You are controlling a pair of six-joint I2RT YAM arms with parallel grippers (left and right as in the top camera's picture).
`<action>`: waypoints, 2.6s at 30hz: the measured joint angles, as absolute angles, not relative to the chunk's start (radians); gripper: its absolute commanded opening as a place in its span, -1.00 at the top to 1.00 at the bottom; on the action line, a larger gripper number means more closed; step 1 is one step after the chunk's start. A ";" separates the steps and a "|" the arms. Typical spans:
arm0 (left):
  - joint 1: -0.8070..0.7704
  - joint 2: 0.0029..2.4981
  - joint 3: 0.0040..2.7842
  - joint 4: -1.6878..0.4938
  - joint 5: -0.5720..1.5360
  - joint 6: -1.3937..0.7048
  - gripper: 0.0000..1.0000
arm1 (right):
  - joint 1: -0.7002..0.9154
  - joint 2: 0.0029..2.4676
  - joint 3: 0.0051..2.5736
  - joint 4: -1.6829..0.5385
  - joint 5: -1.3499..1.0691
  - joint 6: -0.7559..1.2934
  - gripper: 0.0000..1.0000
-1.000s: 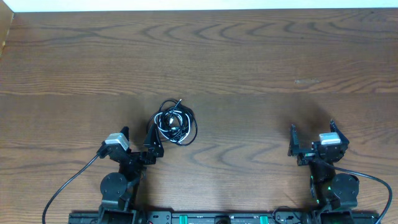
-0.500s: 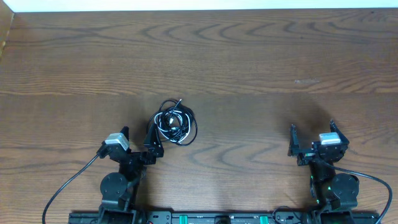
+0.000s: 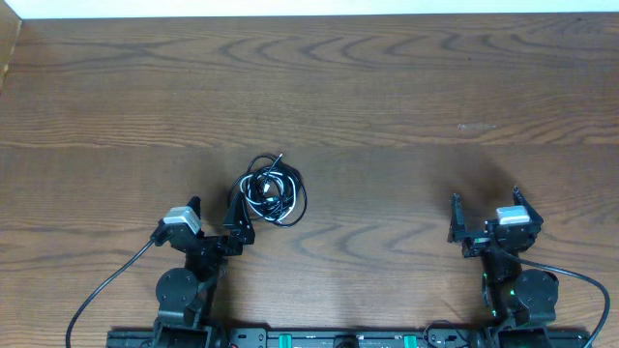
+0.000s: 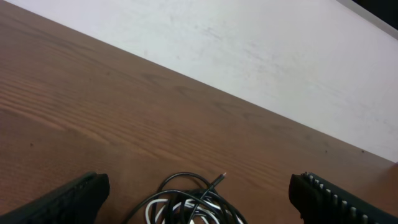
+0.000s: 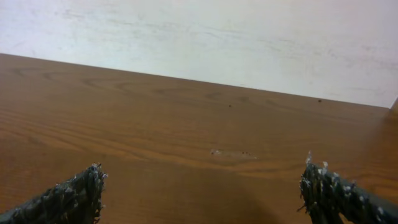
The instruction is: Untangle cables
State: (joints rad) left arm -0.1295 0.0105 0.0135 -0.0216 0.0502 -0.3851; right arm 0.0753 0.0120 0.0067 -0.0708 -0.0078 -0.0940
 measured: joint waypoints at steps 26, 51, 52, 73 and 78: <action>-0.130 0.010 0.014 -0.022 0.050 -0.385 -0.96 | 0.075 0.012 0.007 -0.071 -0.008 -0.094 -0.99; -0.130 0.010 0.014 -0.022 0.050 -0.385 -0.96 | 0.075 0.012 0.007 -0.071 -0.008 -0.094 -0.98; -0.130 0.010 0.014 -0.022 0.050 -0.385 -0.96 | 0.075 0.012 0.007 -0.071 -0.008 -0.094 -0.99; -0.130 0.022 0.166 -0.276 0.051 -0.315 -0.96 | 0.075 0.012 0.007 -0.071 -0.008 -0.094 -0.99; -0.130 0.100 0.447 -0.475 0.051 -0.274 -0.96 | 0.075 0.012 0.007 -0.070 -0.008 -0.094 -0.99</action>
State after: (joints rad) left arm -0.1295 0.1001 0.4473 -0.4751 0.0505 -0.2741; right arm 0.0753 0.0120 0.0067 -0.0704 -0.0078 -0.0940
